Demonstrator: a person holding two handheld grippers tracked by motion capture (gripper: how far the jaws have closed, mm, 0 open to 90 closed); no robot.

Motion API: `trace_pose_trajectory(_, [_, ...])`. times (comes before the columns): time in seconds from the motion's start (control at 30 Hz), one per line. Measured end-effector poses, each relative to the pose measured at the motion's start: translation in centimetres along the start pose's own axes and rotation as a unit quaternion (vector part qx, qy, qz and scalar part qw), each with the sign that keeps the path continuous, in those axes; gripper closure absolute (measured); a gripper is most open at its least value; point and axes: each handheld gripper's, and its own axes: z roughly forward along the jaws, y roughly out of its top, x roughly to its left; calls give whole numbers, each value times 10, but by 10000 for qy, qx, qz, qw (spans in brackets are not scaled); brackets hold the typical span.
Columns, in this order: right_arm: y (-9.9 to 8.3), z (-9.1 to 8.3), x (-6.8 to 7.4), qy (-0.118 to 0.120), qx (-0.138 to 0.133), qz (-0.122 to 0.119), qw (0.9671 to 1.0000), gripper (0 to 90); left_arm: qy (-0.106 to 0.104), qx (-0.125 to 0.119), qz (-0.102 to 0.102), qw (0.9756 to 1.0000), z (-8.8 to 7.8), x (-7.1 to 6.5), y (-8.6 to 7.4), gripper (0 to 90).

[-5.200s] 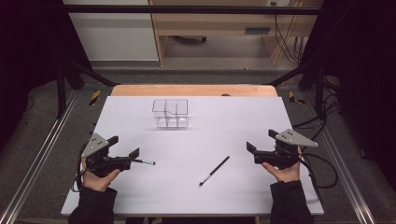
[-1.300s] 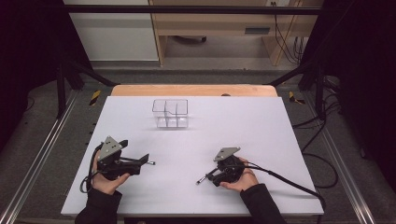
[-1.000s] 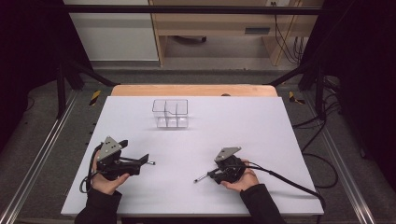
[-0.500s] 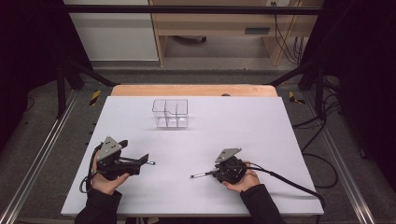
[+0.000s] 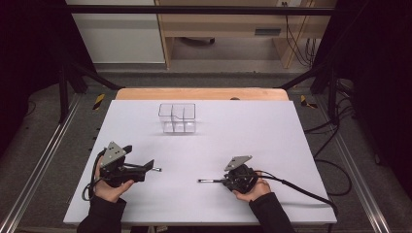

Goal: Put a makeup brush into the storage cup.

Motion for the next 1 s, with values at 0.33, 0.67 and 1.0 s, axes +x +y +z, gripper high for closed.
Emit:
trace_pose_trajectory(0.33, [-2, -3, 4, 113, 40, -4, 9999, 809, 15, -20, -3, 10000, -1, 0, 0, 44])
trace_pose_trajectory(0.67, [-4, -4, 8, 19, 25, 167, 9999, 840, 24, -12, -3, 10000, -2, 0, 0, 44])
trace_pose_trajectory(1.0, [-4, -3, 9, -18, 51, 319, 9995, 805, 12, 18, -11, 10000, -1, 0, 0, 45])
